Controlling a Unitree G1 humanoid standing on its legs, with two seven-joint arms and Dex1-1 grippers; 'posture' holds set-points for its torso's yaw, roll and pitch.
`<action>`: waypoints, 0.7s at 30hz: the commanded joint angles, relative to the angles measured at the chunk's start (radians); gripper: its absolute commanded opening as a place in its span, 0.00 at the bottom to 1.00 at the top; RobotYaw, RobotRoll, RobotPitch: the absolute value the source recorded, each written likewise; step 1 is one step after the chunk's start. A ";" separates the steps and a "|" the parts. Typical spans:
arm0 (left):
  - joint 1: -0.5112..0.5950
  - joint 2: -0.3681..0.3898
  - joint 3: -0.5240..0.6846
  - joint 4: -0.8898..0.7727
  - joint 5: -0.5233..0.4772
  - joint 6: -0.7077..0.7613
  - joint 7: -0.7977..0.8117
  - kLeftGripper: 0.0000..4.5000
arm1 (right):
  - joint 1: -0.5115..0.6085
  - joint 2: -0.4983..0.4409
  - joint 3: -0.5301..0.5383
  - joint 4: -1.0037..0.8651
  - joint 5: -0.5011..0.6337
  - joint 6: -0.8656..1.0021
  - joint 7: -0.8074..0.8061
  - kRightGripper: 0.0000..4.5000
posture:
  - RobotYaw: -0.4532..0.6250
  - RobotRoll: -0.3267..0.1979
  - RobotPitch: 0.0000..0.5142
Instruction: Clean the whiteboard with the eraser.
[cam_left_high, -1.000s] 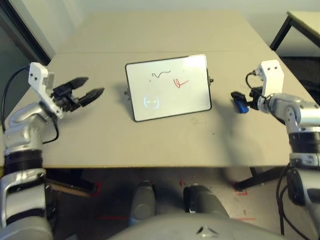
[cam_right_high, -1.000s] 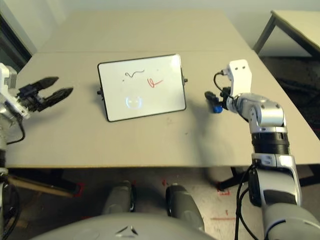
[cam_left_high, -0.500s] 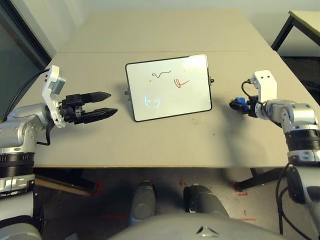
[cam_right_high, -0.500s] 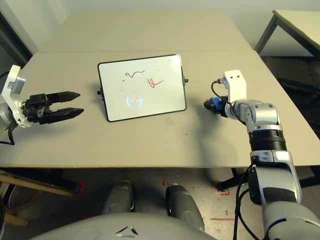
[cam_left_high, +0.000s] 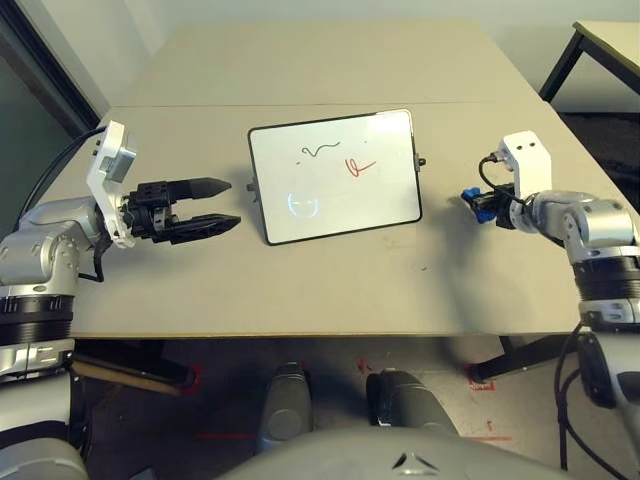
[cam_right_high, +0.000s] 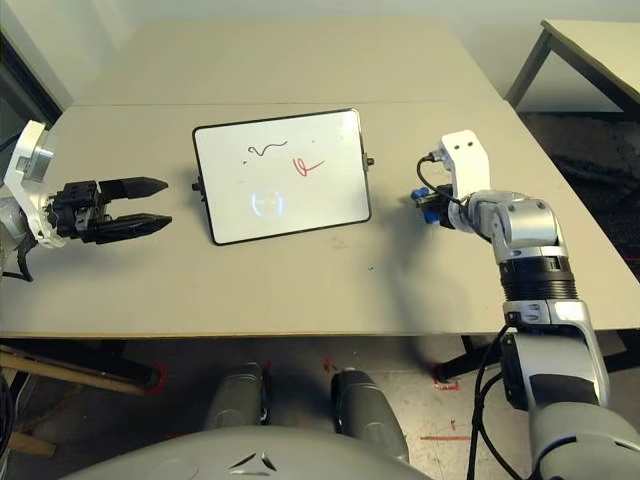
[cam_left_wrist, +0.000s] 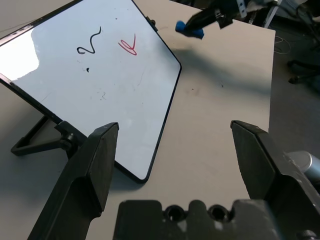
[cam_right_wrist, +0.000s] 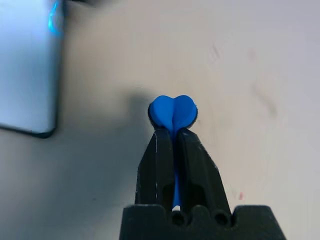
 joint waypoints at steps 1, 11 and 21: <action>-0.017 0.000 -0.020 0.006 0.017 -0.009 -0.013 1.00 | -0.012 -0.004 0.069 -0.108 -0.015 -0.001 0.035 0.00 | 0.65 0.62 0.07; -0.040 -0.010 -0.037 0.017 0.019 -0.012 -0.014 1.00 | -0.111 0.076 0.243 -0.151 -0.111 -0.090 0.032 0.00 | 0.64 0.62 0.07; -0.067 -0.016 -0.051 0.021 0.022 -0.014 -0.022 1.00 | -0.167 0.069 0.366 -0.079 -0.290 -0.271 0.062 0.00 | 0.66 0.62 0.06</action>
